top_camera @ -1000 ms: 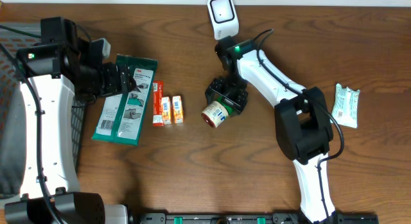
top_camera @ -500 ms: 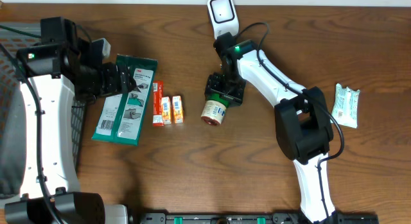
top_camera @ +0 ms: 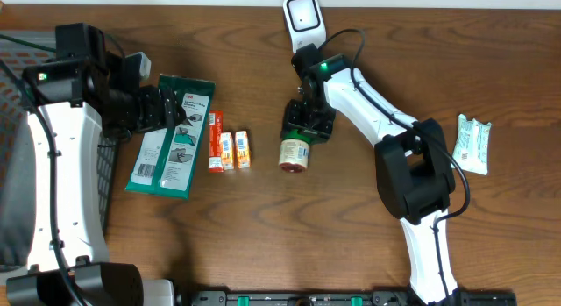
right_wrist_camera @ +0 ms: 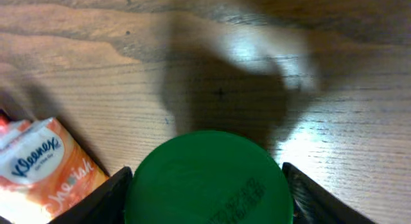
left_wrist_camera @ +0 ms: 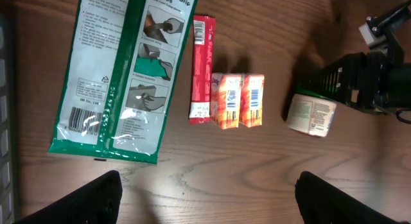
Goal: Scan the item barcode
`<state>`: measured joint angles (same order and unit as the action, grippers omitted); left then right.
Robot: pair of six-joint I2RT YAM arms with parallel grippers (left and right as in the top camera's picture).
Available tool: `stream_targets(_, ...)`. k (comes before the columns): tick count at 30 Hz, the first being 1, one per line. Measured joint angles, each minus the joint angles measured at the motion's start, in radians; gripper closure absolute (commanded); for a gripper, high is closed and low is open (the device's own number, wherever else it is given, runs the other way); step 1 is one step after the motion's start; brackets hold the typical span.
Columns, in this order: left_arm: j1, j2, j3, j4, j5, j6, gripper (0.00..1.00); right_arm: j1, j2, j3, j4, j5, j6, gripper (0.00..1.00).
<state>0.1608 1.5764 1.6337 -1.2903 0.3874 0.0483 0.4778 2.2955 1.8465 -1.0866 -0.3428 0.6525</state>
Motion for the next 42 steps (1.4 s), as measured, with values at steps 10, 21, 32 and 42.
stream_targets(10,0.0,0.0,0.0,0.0,0.0,0.0,0.13,0.0,-0.002,0.0,-0.002,-0.017,-0.108,0.49)
stream_targets(21,0.0,0.0,0.0,0.0,0.0,0.0,0.13,0.024,-0.213,-0.004,-0.028,0.168,-0.156,0.54)
stream_targets(32,0.0,0.0,0.0,0.0,0.0,0.0,0.13,0.232,-0.312,-0.011,-0.04,0.581,-0.106,0.52)
stream_targets(42,0.0,0.0,0.0,0.0,0.0,0.0,0.13,0.324,-0.3,-0.139,0.082,0.772,-0.075,0.53)
